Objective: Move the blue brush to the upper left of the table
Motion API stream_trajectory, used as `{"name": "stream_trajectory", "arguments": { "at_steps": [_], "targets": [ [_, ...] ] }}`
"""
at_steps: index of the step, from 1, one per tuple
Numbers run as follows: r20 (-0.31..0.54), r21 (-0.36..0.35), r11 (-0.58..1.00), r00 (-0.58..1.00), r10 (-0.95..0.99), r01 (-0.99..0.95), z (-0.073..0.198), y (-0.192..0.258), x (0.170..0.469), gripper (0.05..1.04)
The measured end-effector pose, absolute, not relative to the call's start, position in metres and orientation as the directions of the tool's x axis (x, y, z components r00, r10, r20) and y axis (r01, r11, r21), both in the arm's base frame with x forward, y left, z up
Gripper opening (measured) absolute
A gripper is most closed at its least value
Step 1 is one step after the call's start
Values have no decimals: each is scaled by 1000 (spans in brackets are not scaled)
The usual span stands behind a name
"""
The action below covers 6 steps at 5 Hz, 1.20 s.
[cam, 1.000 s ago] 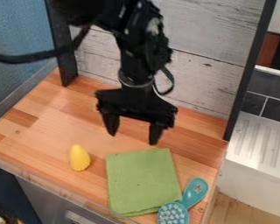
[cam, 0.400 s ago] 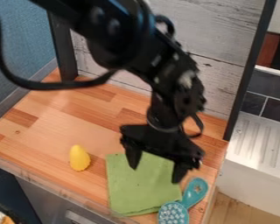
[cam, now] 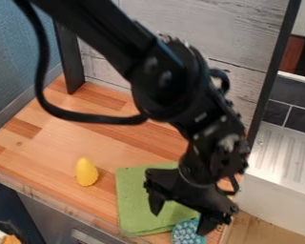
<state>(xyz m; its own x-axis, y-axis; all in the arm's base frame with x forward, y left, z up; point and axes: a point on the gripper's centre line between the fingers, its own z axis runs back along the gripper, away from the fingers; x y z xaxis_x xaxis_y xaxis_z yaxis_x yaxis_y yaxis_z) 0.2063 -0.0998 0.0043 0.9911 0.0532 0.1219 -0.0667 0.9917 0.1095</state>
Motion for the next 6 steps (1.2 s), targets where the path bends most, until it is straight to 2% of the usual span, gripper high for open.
{"name": "stream_trajectory", "arguments": {
  "at_steps": [3,4,5,6],
  "targets": [
    [42,71,996,998,44,-47,-25,-108,193,1000],
    [36,64,996,998,52,-54,-28,-105,196,952],
    [48,58,995,996,75,-78,-29,-102,200,751],
    [41,52,996,996,73,-75,-29,-101,200,749]
  ]
}}
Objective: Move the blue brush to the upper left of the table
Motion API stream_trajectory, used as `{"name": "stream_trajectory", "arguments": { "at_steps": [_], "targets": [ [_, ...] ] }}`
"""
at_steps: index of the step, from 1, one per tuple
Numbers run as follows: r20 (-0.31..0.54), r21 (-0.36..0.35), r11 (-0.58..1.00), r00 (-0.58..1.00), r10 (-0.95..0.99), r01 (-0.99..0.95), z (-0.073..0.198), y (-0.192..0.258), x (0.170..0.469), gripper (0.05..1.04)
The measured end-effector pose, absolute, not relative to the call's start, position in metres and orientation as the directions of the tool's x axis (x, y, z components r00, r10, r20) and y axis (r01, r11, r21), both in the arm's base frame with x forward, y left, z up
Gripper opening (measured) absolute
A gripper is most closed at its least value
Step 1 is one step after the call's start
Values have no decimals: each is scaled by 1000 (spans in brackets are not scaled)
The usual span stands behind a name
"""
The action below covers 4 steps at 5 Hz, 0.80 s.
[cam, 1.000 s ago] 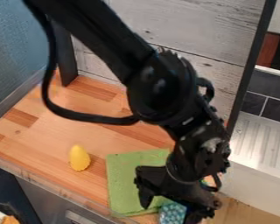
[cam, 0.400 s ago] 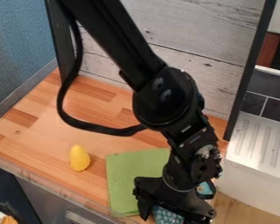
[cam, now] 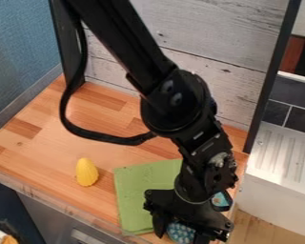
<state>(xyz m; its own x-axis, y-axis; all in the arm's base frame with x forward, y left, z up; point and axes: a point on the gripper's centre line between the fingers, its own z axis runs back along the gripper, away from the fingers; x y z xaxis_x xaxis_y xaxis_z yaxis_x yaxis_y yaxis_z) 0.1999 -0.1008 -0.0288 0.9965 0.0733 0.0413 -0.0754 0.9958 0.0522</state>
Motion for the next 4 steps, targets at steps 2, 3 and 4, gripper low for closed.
{"name": "stream_trajectory", "arguments": {
  "at_steps": [2,3,4],
  "targets": [
    [62,-11,999,997,40,-39,-3,-107,205,749],
    [90,-68,997,995,37,-31,17,-110,211,749],
    [125,-67,995,989,76,-68,37,-102,225,749]
  ]
}}
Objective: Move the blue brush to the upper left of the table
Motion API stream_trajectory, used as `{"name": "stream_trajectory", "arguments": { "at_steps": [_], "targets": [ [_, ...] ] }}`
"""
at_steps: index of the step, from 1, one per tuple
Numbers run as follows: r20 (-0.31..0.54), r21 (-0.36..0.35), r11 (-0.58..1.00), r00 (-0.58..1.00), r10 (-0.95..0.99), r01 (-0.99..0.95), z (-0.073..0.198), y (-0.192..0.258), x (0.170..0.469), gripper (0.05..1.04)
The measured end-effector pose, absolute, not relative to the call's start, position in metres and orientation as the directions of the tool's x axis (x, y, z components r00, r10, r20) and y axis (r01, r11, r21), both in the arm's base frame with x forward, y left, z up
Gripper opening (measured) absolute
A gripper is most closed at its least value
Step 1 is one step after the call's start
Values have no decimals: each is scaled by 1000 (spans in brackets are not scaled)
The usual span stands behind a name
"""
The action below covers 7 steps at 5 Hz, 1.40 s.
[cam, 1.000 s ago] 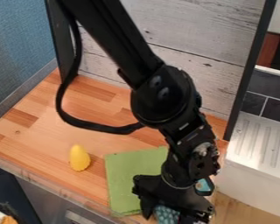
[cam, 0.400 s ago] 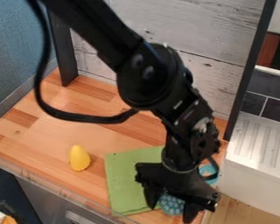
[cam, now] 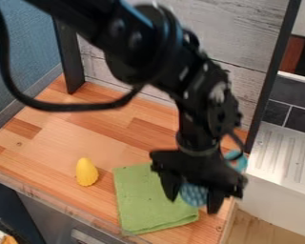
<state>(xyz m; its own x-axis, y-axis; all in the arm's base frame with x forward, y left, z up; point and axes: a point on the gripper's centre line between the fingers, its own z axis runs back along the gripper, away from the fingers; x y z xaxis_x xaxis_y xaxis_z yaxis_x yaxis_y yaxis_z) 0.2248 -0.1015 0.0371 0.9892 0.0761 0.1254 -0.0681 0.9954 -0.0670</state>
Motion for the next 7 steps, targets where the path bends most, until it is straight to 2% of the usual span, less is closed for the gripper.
{"name": "stream_trajectory", "arguments": {
  "at_steps": [1,2,3,4,5,6,7],
  "targets": [
    [183,-48,983,966,182,-176,48,-65,253,749],
    [208,-36,944,921,329,-329,52,-26,267,749],
    [169,-50,872,857,487,-486,46,4,276,749],
    [146,-48,803,791,594,-595,38,35,287,749],
    [114,-17,755,749,653,-656,20,64,294,749],
    [91,32,734,733,674,-678,0,86,298,749],
    [77,51,727,728,681,-685,-15,100,299,749]
  ]
}}
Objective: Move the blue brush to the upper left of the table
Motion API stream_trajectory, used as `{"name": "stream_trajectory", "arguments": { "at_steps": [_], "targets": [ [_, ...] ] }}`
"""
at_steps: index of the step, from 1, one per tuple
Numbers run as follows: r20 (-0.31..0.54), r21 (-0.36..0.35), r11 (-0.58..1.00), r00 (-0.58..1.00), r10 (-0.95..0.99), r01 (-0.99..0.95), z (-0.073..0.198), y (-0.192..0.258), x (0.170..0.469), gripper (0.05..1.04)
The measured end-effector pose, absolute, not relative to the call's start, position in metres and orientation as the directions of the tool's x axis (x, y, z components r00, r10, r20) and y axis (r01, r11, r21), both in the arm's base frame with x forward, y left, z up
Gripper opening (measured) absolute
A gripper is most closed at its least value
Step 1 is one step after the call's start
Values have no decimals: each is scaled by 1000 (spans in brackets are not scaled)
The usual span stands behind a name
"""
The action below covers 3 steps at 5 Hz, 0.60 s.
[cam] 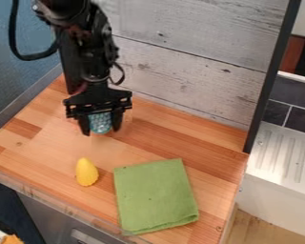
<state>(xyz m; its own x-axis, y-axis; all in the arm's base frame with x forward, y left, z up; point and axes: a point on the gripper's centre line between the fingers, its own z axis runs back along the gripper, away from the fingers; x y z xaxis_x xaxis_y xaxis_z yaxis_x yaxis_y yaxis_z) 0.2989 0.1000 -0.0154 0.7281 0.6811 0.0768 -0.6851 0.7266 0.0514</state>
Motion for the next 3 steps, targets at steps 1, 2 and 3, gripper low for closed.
{"name": "stream_trajectory", "arguments": {
  "at_steps": [1,2,3],
  "targets": [
    [77,13,725,724,686,-689,-26,108,301,792],
    [47,-9,713,712,701,-701,-27,108,300,1005],
    [37,-22,717,716,697,-697,-26,107,300,1005]
  ]
}}
